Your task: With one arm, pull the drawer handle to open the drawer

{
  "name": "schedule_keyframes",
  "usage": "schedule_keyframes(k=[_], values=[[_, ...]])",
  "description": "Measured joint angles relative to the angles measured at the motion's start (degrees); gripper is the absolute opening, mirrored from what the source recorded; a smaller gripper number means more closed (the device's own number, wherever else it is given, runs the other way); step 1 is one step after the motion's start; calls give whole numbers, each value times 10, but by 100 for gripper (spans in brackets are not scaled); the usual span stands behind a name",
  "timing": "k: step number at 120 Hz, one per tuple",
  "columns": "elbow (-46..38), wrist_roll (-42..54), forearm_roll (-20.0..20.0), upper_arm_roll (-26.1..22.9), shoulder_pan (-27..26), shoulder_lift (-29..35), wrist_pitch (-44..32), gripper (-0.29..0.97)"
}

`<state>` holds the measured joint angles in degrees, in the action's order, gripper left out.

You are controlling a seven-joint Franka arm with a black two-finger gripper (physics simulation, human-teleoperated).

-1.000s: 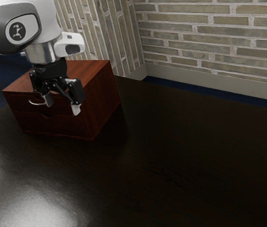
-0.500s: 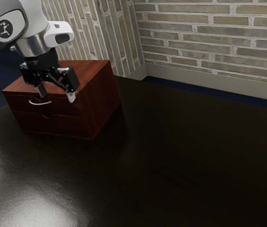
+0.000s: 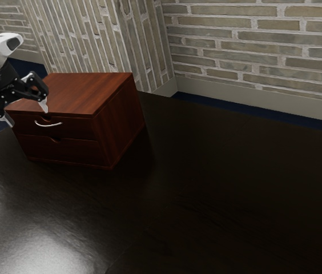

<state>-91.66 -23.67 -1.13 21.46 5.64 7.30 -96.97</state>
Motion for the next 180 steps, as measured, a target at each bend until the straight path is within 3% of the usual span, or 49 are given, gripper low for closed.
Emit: schedule_keyframes(k=[42,105,148,180], values=[[-68,-135,-39,24,-4,16,-98,68],[-81,-331,-13,54,-2,-2,-140,68],[-83,-392,-73,96,12,-36,-175,68],[-75,-412,-79,90,2,-70,-198,42]])
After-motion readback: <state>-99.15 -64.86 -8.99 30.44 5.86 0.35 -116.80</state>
